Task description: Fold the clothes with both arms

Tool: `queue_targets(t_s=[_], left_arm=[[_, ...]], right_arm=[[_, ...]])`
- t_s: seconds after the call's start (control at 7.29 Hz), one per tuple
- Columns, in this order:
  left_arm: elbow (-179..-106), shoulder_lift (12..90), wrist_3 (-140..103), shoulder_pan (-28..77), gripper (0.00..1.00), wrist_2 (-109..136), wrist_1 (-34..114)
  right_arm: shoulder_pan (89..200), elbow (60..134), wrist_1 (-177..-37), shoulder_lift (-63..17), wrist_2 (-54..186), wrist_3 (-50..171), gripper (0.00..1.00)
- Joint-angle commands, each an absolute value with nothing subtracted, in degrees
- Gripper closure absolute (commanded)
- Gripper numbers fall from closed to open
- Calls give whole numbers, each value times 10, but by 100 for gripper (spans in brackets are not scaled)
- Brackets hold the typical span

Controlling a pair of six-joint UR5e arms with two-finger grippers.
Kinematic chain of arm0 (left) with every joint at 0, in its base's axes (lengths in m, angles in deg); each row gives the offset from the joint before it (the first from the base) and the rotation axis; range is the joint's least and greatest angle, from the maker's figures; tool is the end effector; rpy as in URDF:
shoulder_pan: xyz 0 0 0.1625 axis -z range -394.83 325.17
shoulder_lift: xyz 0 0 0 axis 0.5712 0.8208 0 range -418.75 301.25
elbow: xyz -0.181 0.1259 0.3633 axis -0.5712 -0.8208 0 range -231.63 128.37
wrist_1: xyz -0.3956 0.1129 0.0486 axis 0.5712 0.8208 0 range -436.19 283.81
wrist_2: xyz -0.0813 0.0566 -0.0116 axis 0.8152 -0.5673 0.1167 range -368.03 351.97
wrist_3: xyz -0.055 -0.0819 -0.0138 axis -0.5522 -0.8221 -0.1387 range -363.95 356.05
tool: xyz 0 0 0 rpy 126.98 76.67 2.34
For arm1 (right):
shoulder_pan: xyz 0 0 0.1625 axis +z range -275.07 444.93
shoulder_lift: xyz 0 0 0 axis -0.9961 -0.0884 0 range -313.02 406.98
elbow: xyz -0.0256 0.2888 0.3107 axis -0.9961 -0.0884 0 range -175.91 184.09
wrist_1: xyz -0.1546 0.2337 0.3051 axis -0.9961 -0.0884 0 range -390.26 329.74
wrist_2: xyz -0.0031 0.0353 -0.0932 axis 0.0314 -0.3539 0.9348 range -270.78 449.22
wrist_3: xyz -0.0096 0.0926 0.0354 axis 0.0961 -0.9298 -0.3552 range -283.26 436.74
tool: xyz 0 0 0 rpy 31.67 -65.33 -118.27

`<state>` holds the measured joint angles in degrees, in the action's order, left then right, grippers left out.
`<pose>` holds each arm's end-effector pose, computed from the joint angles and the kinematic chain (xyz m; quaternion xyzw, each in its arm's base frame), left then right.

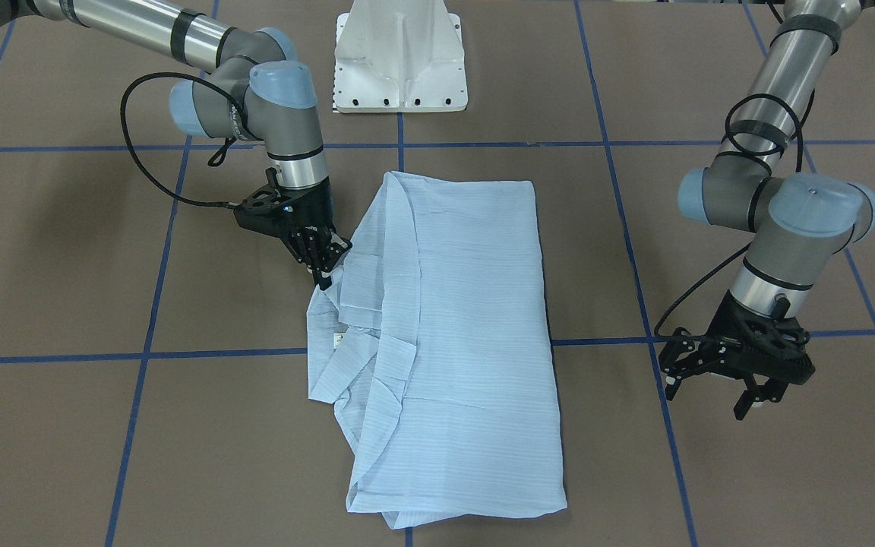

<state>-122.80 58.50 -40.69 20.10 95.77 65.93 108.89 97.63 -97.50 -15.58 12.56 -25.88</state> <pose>0.3216 -0.6488 0.4437 0.3444 0.3774 0.0480 0.8583 -0.5481 -0.4146 0.3147 0.1474 -0.4365 0.3279 0.8248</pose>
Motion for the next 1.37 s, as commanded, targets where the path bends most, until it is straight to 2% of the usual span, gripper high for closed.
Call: queue_targets(t_s=[0.0, 0.14, 0.27, 0.41, 0.69, 0.82, 1.1, 1.23], left_arm=[[-1227, 585, -407, 201, 0, 958, 659], [-1227, 585, -407, 201, 0, 958, 659], [-1227, 585, -407, 200, 0, 958, 659], [-1227, 585, -407, 200, 0, 958, 659], [-1227, 585, -407, 200, 0, 959, 659], [-1227, 585, -407, 200, 0, 959, 659], [-1229, 585, -408, 200, 0, 959, 659], [-1229, 585, -408, 199, 0, 959, 659]], right_arm=[[1101, 977, -972, -159, 125, -221, 100], [1104, 979, -972, -159, 126, -208, 100], [1108, 979, -975, -159, 125, -206, 55], [1113, 979, -982, -149, 121, -200, 1], [1127, 1030, -1134, -91, 63, -141, 0], [1125, 1038, -1165, -59, 64, -123, 0], [1123, 1038, -1167, -22, 76, -120, 0], [1123, 1041, -1147, -29, 76, -25, 0]])
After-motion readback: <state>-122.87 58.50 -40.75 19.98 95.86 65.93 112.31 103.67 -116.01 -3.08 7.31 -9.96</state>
